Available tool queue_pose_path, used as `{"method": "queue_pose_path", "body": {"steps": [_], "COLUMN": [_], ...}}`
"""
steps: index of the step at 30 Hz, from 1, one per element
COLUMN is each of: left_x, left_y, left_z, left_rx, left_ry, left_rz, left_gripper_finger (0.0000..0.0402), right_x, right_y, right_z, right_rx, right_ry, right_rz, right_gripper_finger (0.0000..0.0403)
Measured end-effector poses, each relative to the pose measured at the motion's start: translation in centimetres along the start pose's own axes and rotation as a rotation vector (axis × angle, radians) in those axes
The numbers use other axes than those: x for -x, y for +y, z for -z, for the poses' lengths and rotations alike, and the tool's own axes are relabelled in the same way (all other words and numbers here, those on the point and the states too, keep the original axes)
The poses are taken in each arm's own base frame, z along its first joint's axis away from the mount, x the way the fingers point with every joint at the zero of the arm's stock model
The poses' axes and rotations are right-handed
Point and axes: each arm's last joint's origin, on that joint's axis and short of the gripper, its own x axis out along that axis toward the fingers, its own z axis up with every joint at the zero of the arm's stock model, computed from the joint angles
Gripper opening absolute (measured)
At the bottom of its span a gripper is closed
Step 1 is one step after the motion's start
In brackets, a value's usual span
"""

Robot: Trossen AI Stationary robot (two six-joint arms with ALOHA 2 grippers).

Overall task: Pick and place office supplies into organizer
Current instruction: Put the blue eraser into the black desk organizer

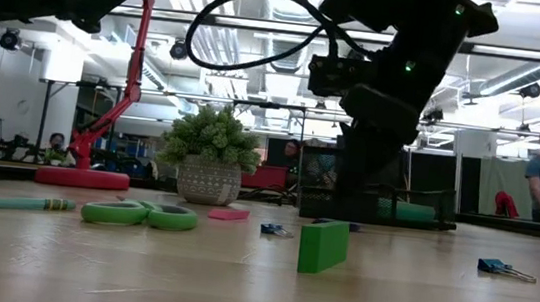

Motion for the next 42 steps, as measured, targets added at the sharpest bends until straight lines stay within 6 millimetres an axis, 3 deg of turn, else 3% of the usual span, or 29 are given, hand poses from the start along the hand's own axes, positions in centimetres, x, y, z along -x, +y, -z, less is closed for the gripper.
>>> {"method": "queue_pose_path", "body": {"steps": [3,12,19,24,30,42], "left_x": [0.0,0.0,0.0,0.0,0.1,0.1], "left_y": [0.0,0.0,0.0,0.0,0.0,0.0], "left_z": [0.0,0.0,0.0,0.0,0.0,0.0], "left_rx": [0.0,0.0,0.0,0.0,0.0,0.0], "left_ry": [0.0,-0.001,-0.001,-0.003,-0.006,-0.006], "left_rz": [0.0,0.0,0.0,0.001,-0.001,-0.001], "left_gripper_finger": [0.0176,0.0176,0.0176,0.0176,0.0176,0.0176], "right_x": [0.0,-0.4,-1.4,-2.9,-3.1,-3.4], "right_y": [-0.2,-0.7,-0.8,-0.6,-0.7,-1.8], "right_z": [0.2,0.6,1.0,1.1,1.1,0.8], "right_rx": [-0.034,-0.112,-0.116,-0.108,-0.111,-0.14], "right_ry": [0.028,0.049,0.067,0.082,0.09,0.175], "right_rz": [0.012,0.024,0.049,0.064,0.063,-0.031], "right_gripper_finger": [0.0058,0.0202,0.0253,0.0258,0.0246,0.012]}}
